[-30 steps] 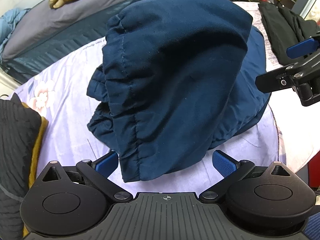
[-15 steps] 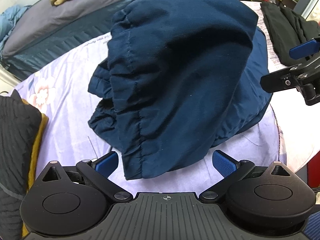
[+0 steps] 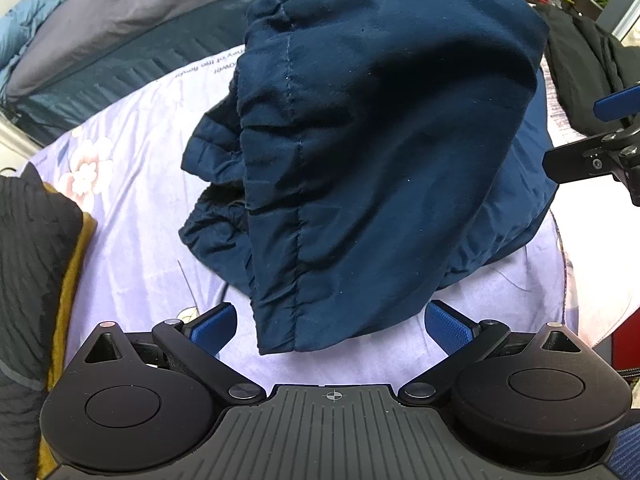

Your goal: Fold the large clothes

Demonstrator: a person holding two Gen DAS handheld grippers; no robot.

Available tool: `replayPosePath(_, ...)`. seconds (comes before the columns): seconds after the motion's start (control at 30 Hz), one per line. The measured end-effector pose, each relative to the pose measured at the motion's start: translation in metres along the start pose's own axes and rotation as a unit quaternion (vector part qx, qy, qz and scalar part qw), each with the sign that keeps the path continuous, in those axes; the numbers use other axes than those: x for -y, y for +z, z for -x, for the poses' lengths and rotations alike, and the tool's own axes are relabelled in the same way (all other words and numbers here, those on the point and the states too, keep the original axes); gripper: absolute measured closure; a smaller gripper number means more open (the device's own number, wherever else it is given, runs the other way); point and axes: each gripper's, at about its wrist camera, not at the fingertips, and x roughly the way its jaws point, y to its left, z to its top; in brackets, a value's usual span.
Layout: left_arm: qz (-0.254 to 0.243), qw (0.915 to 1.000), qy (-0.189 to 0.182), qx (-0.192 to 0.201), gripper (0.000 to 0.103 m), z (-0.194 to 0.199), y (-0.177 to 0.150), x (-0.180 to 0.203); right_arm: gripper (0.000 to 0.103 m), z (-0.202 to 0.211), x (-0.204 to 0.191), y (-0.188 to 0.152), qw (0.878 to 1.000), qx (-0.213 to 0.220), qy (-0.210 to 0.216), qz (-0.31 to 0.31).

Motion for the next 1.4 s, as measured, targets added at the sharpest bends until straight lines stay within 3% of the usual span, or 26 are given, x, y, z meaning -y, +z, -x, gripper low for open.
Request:
replayPosePath(0.17, 0.004, 1.0000, 0.006, 0.000, 0.000, -0.002, 0.001, -0.008, 0.001, -0.002, 0.002, 0.001, 1.000, -0.006, -0.005, 0.001)
replayPosePath(0.37, 0.048, 0.9982, -0.016, 0.032, 0.000, 0.007, -0.003, -0.036, 0.001, 0.010, 0.032, 0.013, 0.998, 0.041, -0.002, -0.050)
replayPosePath(0.47, 0.083, 0.9957, -0.018, 0.037, 0.000, 0.007, -0.010, -0.058, 0.001, 0.018, 0.053, 0.033, 0.993, 0.084, -0.016, -0.085)
replayPosePath(0.6, 0.135, 0.9900, -0.010, 0.041, 0.000, -0.002, -0.026, -0.089, 0.001, 0.014, 0.070, 0.078, 0.985, 0.125, 0.009, -0.115)
replayPosePath(0.7, 0.163, 0.9860, 0.011, 0.034, 0.000, -0.002, -0.039, -0.107, 0.001, -0.030, 0.049, 0.121, 0.994, 0.079, 0.030, -0.073)
replayPosePath(0.87, 0.195, 0.9802, 0.029, 0.017, 0.000, 0.003, -0.063, -0.120, 0.001, -0.115, 0.003, 0.182, 0.999, 0.021, -0.015, 0.027)
replayPosePath(0.97, 0.210, 0.9773, 0.027, 0.005, 0.000, 0.003, -0.073, -0.121, 0.013, -0.162, -0.005, 0.192, 0.998, -0.031, -0.043, 0.037)
replayPosePath(1.07, 0.217, 0.9761, 0.016, -0.006, 0.000, -0.003, -0.074, -0.119, 0.040, -0.183, -0.003, 0.185, 0.997, -0.055, -0.046, 0.034)
replayPosePath(1.1, 0.215, 0.9765, 0.016, -0.007, 0.000, -0.002, -0.073, -0.118, 0.046, -0.180, -0.001, 0.181, 0.998, -0.045, -0.043, 0.031)
replayPosePath(1.17, 0.208, 0.9780, 0.014, -0.005, 0.000, 0.000, -0.066, -0.115, 0.071, -0.163, 0.002, 0.167, 0.998, -0.006, -0.048, 0.035)
replayPosePath(1.2, 0.202, 0.9793, 0.014, 0.001, 0.000, 0.002, -0.061, -0.114, 0.078, -0.151, 0.003, 0.161, 0.998, 0.019, -0.054, 0.034)
replayPosePath(1.4, 0.125, 0.9892, 0.040, 0.065, 0.000, 0.027, -0.004, -0.113, 0.082, -0.044, 0.057, 0.067, 0.990, 0.132, -0.031, -0.032)
